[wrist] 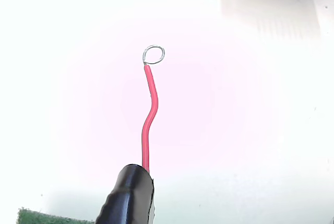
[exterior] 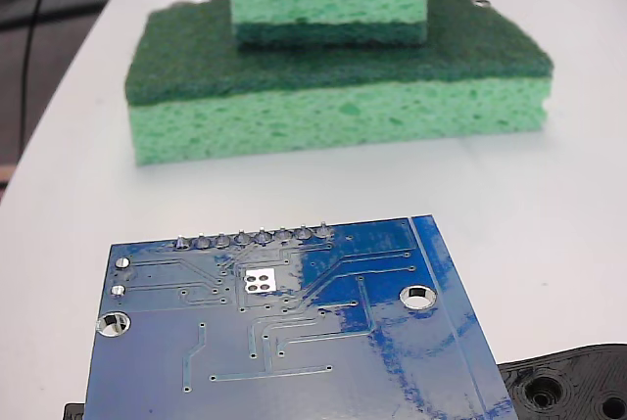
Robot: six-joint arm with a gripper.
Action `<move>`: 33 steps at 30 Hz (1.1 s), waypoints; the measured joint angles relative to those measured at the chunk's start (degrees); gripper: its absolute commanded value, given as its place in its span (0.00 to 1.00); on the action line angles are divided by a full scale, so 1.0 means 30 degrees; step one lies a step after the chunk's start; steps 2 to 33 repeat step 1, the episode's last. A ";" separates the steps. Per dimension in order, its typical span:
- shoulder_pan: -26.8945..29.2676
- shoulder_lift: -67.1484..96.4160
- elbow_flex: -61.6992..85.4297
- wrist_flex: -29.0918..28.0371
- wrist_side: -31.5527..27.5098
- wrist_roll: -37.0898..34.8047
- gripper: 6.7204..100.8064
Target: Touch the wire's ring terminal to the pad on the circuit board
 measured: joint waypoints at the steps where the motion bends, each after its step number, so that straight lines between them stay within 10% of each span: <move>1: 0.0000 0.0000 0.0000 0.0000 0.0000 0.0000 0.99; 33: 0.0000 0.0000 0.0000 0.0000 0.0000 0.0000 0.99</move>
